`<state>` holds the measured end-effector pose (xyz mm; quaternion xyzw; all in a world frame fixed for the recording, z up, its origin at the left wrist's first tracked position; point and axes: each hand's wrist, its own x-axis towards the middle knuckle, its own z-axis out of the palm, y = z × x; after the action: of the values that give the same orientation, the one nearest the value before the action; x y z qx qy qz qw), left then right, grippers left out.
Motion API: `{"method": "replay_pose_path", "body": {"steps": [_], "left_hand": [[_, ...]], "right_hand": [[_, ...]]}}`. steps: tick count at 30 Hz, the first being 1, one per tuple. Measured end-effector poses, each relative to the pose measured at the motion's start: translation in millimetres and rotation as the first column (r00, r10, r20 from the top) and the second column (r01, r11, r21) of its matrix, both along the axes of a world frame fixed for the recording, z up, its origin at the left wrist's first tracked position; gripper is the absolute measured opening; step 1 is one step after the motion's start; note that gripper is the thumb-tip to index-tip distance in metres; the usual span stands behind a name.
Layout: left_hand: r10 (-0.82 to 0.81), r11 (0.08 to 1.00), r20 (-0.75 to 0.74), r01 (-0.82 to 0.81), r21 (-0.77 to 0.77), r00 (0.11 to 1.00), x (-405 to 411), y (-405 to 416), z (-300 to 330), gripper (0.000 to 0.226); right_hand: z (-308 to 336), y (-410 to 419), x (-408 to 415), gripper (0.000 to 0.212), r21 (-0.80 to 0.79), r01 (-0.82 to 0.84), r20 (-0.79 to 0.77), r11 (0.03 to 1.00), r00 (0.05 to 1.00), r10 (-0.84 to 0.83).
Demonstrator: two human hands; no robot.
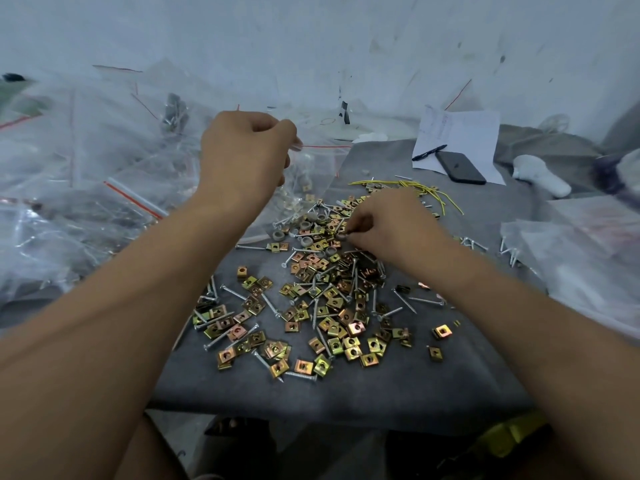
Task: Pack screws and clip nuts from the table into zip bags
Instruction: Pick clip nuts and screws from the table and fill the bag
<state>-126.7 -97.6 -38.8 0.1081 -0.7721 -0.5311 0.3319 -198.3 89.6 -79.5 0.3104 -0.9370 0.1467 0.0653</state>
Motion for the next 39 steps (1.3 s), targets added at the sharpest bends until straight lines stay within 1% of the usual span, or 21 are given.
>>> {"method": "replay_pose_path", "body": {"steps": [1, 2, 3, 4, 5, 7, 10, 14, 15, 17, 19, 20, 22, 23, 25, 29, 30, 32, 35, 37, 39], "left_hand": [[0.000, 1.000, 0.000, 0.000, 0.002, 1.000, 0, 0, 0, 0.024], [0.001, 1.000, 0.001, -0.001, 0.006, 1.000, 0, 0, 1, 0.024], [0.001, 1.000, 0.003, -0.001, 0.010, 1.000, 0, 0, 2, 0.024], [0.001, 1.000, 0.007, -0.001, 0.014, 1.000, 0, 1, 3, 0.024], [-0.001, 1.000, 0.011, 0.000, 0.015, 1.000, 0, 1, 4, 0.024], [-0.003, 1.000, 0.019, 0.002, 0.003, 1.000, 0, 1, 5, 0.024], [-0.014, 1.000, 0.030, 0.014, -0.015, 0.999, 0, 3, 4, 0.025], [-0.060, 0.994, 0.028, 0.062, -0.094, 0.998, 3, 5, 4, 0.026], [-0.074, 0.989, 0.021, 0.076, -0.124, 0.997, 4, 7, 4, 0.026], [-0.101, 0.978, 0.007, 0.101, -0.185, 0.995, 6, 10, 4, 0.026], [-0.124, 0.964, 0.006, 0.122, -0.238, 0.992, 6, 13, 4, 0.024], [-0.133, 0.957, 0.009, 0.131, -0.259, 0.991, 6, 15, 4, 0.024], [-0.143, 0.945, 0.010, 0.139, -0.295, 0.990, 6, 19, 5, 0.022], [-0.145, 0.940, 0.006, 0.140, -0.311, 0.989, 6, 20, 6, 0.022], [-0.152, 0.927, -0.005, 0.141, -0.348, 0.988, 7, 23, 6, 0.021], [-0.171, 0.902, -0.018, 0.149, -0.405, 0.985, 9, 28, 7, 0.022], [-0.176, 0.898, -0.019, 0.153, -0.412, 0.984, 10, 28, 7, 0.022], [-0.188, 0.891, -0.023, 0.161, -0.425, 0.982, 10, 28, 7, 0.023], [-0.203, 0.891, -0.034, 0.170, -0.420, 0.979, 12, 27, 8, 0.022], [-0.204, 0.890, -0.035, 0.170, -0.423, 0.978, 13, 27, 9, 0.021], [-0.198, 0.886, -0.030, 0.165, -0.433, 0.980, 12, 27, 9, 0.021]], "right_hand": [[1, 7, -2, 0.013, -0.161, 0.028, 0.116, 0.987, 0.993, -0.009], [4, 13, -5, 0.015, -0.350, 0.082, 0.280, 0.933, 0.960, 0.021], [7, 20, -8, 0.019, -0.518, 0.160, 0.430, 0.840, 0.898, 0.094], [11, 26, -11, 0.022, -0.635, 0.234, 0.526, 0.736, 0.829, 0.190], [16, 32, -13, 0.026, -0.705, 0.283, 0.567, 0.650, 0.775, 0.278], [23, 41, -14, 0.031, -0.780, 0.324, 0.579, 0.535, 0.697, 0.423], [29, 48, -12, 0.030, -0.838, 0.355, 0.543, 0.414, 0.614, 0.573], [35, 49, -9, 0.014, -0.879, 0.356, 0.472, 0.318, 0.548, 0.690], [36, 48, -7, 0.013, -0.886, 0.349, 0.457, 0.304, 0.549, 0.700], [37, 46, -4, 0.014, -0.907, 0.323, 0.416, 0.271, 0.584, 0.697], [38, 45, 0, 0.019, -0.936, 0.246, 0.353, 0.253, 0.664, 0.659], [39, 45, 2, 0.021, -0.945, 0.176, 0.312, 0.275, 0.734, 0.604], [40, 42, 7, 0.021, -0.926, 0.010, 0.190, 0.377, 0.876, 0.444], [41, 40, 10, 0.019, -0.901, -0.057, 0.122, 0.431, 0.919, 0.376], [41, 35, 17, 0.019, -0.835, -0.151, 0.004, 0.530, 0.960, 0.280], [38, 28, 26, 0.017, -0.633, -0.243, -0.204, 0.735, 0.968, 0.145], [38, 27, 27, 0.018, -0.600, -0.248, -0.234, 0.761, 0.963, 0.130], [38, 24, 30, 0.019, -0.578, -0.236, -0.261, 0.781, 0.960, 0.096], [38, 19, 33, 0.019, -0.536, -0.166, -0.299, 0.828, 0.954, -0.001], [40, 16, 35, 0.020, -0.445, -0.114, -0.338, 0.888, 0.940, -0.048], [43, 13, 37, 0.021, -0.311, -0.073, -0.403, 0.948, 0.913, -0.062]]}}
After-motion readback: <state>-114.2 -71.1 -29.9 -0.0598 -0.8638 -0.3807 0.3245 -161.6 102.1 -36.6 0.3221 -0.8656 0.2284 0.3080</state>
